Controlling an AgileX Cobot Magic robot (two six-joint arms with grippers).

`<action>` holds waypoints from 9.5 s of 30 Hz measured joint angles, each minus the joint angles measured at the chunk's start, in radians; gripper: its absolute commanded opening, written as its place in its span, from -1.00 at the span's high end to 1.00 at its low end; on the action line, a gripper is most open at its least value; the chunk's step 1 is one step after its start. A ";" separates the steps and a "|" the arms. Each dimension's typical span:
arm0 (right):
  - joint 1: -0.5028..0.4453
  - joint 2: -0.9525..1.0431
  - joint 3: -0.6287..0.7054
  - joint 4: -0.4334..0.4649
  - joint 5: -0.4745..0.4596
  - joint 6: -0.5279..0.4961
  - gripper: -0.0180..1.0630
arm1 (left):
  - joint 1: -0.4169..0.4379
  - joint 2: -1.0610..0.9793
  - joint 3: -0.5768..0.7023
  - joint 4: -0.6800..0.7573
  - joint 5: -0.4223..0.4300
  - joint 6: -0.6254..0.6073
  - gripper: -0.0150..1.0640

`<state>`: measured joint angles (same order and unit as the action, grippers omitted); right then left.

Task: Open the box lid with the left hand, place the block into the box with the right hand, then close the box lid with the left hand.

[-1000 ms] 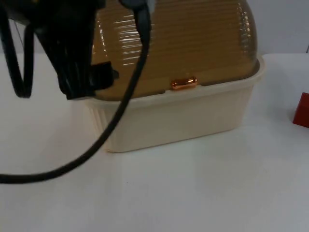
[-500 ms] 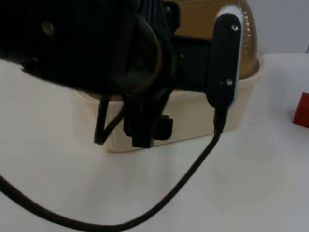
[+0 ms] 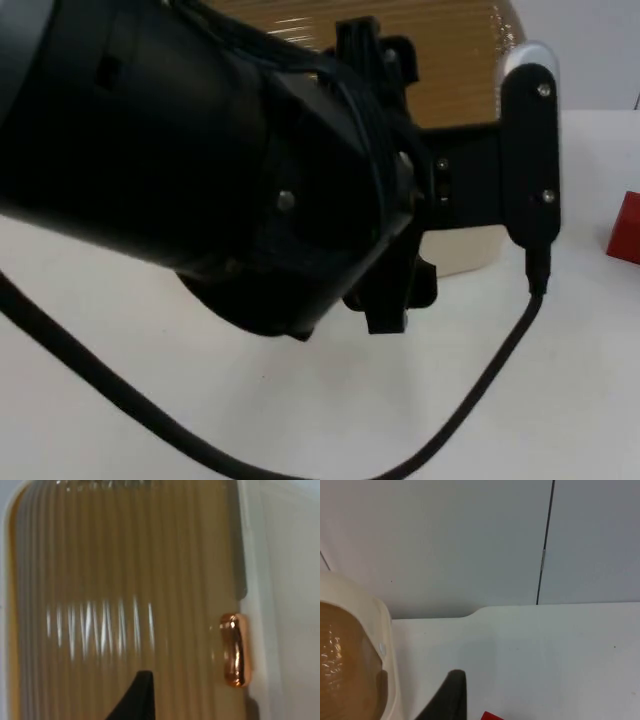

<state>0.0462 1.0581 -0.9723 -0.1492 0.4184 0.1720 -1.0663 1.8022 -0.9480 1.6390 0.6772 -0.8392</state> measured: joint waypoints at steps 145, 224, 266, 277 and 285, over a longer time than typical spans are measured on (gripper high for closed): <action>0.000 0.000 0.000 0.000 0.035 0.000 -0.96 | 0.277 0.094 -0.171 0.106 -0.319 0.067 0.98; 0.000 0.000 0.000 0.004 0.032 0.004 -0.96 | 1.012 -0.515 -0.326 -1.586 -0.169 0.880 0.98; 0.000 0.000 0.000 0.004 0.032 0.004 -0.96 | 0.919 -0.539 -0.326 -1.639 -0.104 0.912 -0.97; 0.000 0.000 0.000 0.004 0.018 0.004 -0.96 | 0.910 -0.777 -0.326 -1.616 -0.121 0.909 -0.97; 0.000 0.000 0.000 0.004 -0.048 0.002 -0.96 | 0.910 -0.847 -0.330 -1.331 -0.149 0.668 -0.97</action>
<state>0.0462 1.0584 -0.9723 -0.1452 0.3705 0.1739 -0.1562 0.9551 -1.2778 0.3083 0.5279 -0.1712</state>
